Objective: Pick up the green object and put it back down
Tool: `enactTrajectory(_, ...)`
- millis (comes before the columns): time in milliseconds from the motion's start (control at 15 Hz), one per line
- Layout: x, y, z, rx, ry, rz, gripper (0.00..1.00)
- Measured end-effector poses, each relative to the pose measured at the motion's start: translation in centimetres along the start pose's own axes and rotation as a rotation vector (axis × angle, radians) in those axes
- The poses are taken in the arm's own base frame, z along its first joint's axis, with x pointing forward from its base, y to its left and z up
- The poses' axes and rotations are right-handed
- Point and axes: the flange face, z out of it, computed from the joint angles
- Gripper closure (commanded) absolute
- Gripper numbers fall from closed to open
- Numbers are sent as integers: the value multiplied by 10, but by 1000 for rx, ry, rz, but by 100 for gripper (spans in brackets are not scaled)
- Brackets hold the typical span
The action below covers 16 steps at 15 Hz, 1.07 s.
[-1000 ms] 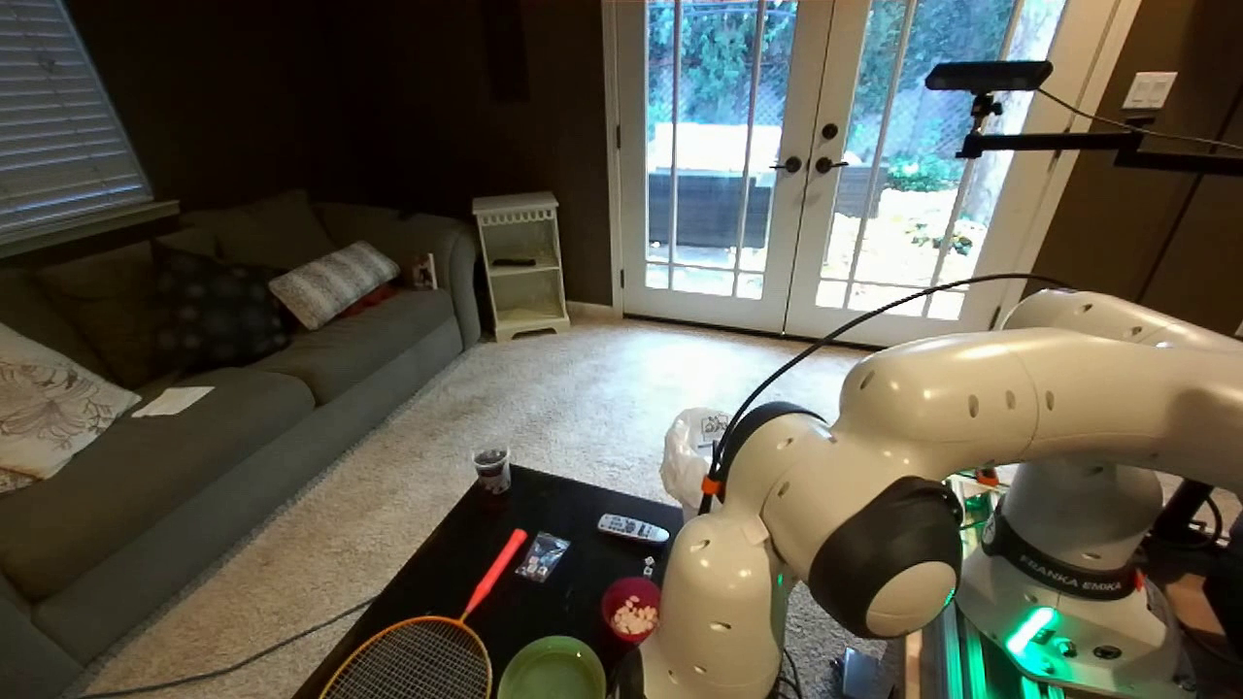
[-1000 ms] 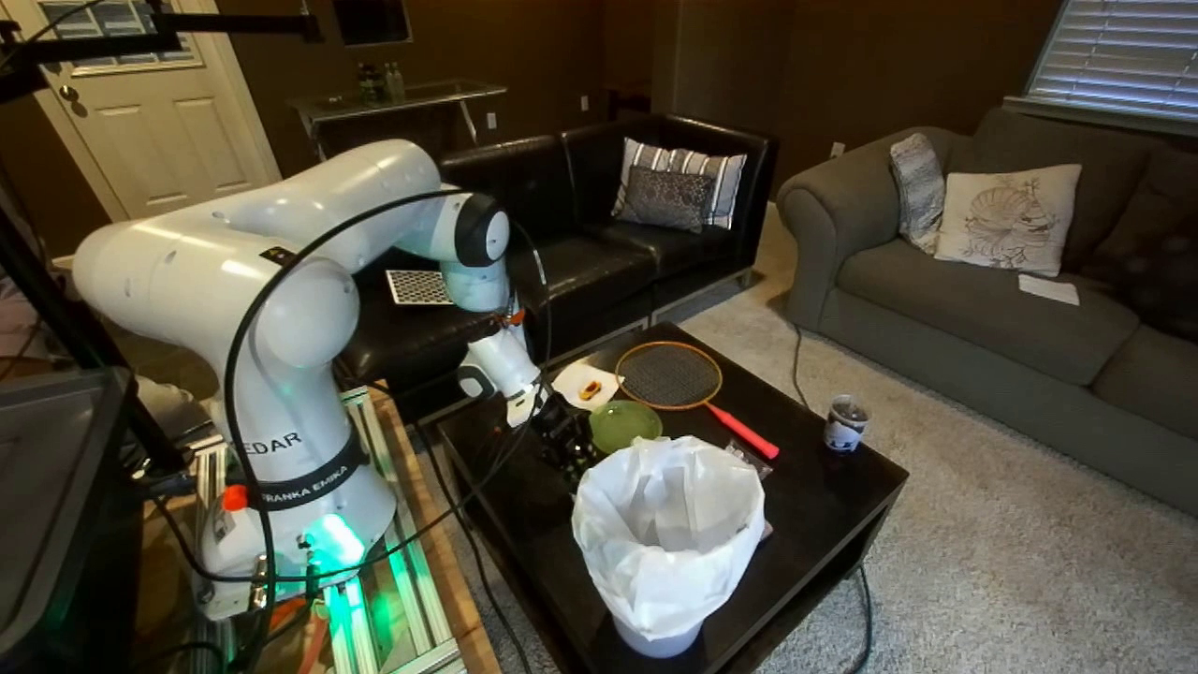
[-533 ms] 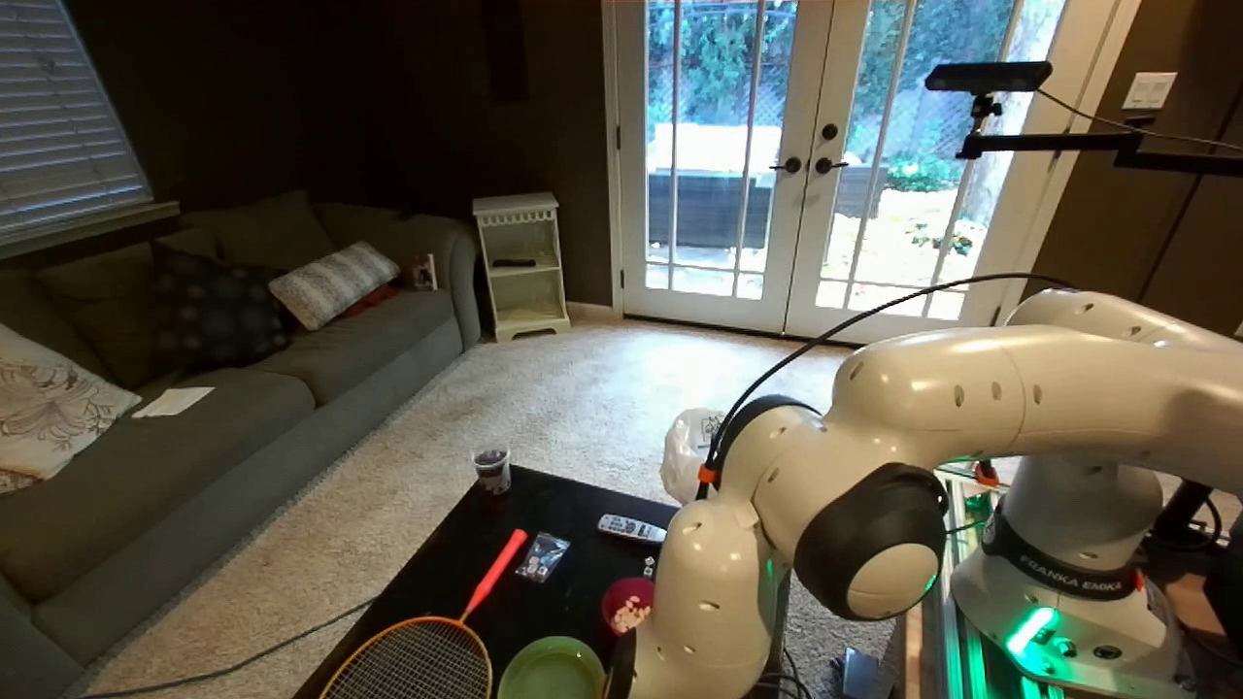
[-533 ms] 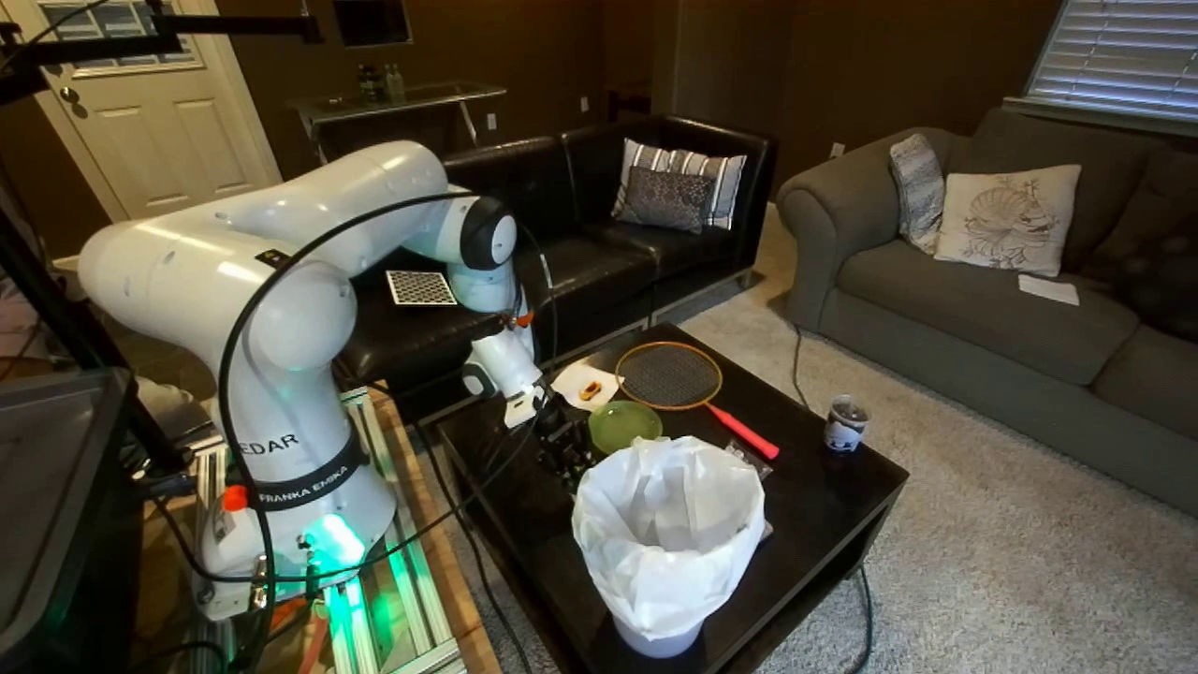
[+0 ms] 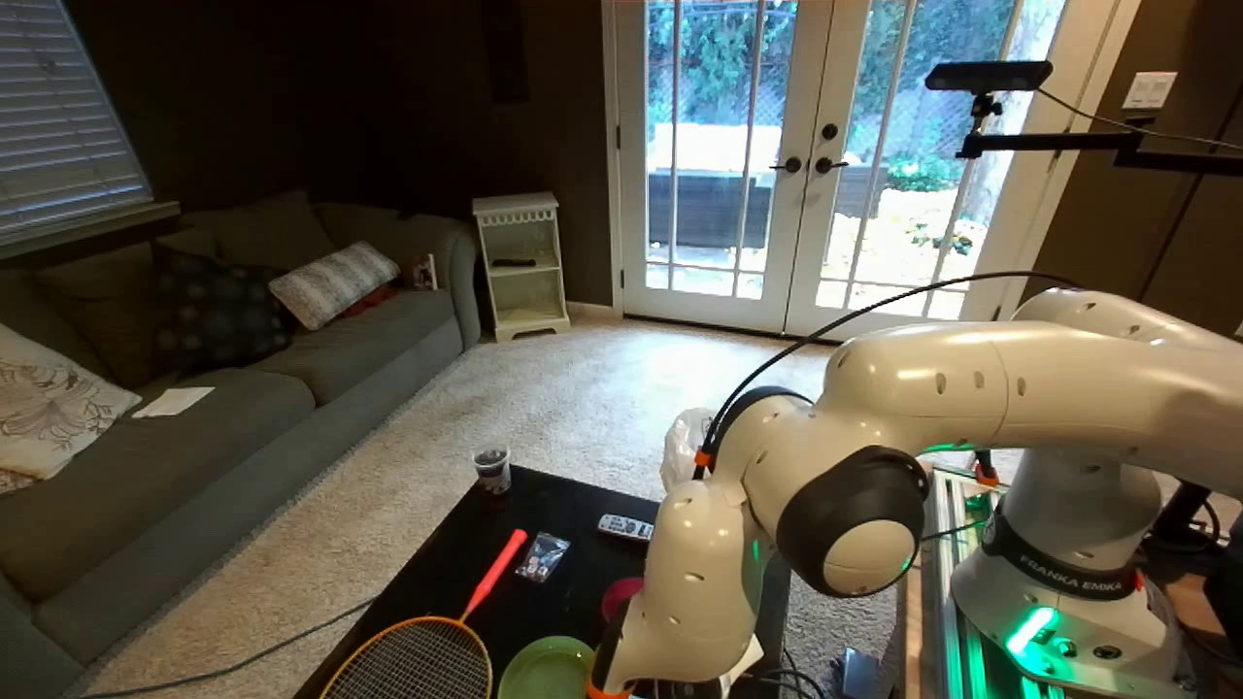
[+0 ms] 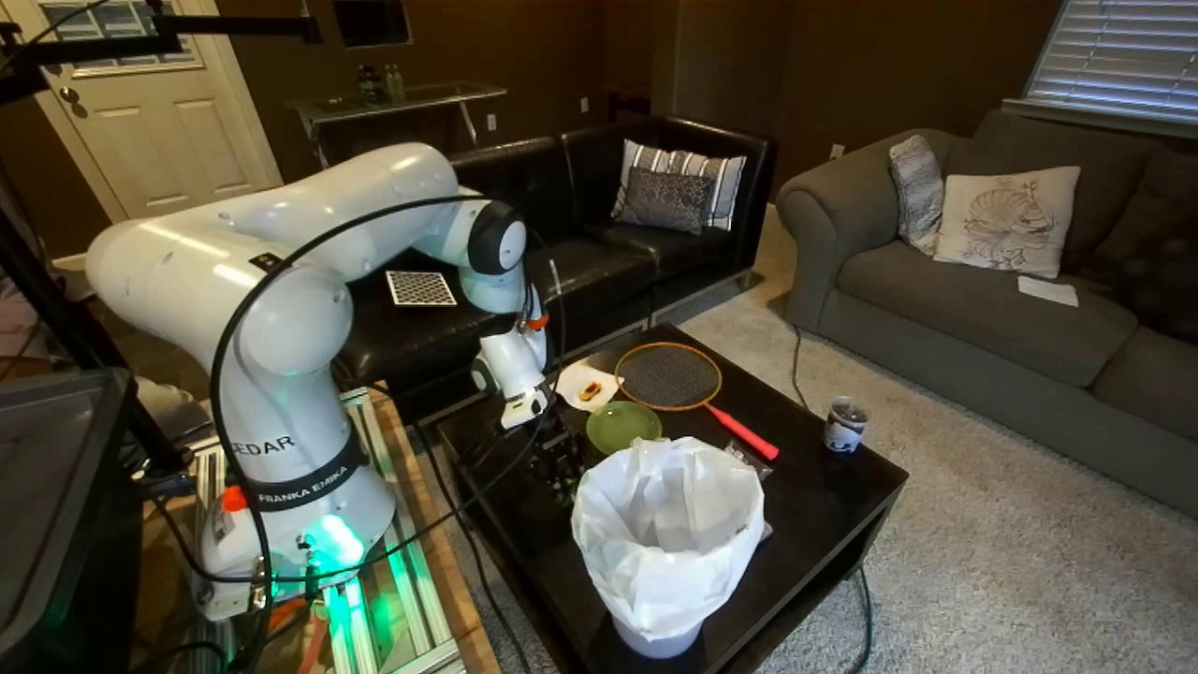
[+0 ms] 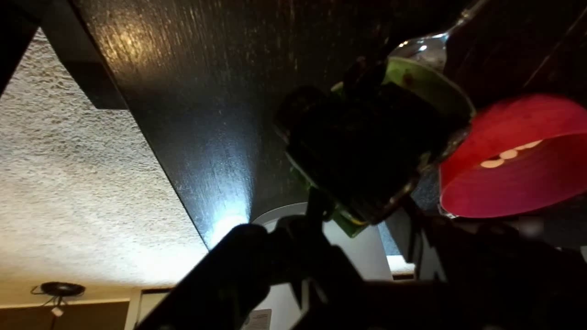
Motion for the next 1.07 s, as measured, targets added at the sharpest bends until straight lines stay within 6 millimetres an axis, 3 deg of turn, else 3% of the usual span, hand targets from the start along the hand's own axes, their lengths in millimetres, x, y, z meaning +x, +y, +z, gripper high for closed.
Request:
enactTrajectory(467,14,5,1,-157,1,15,87)
enactTrajectory(800,22,-1,-9,-269,-1,-2,87)
enactTrajectory(867,23,-3,-9,-287,-12,-8,62)
enactTrajectory(1067,25,-10,-9,-321,-60,-22,62)
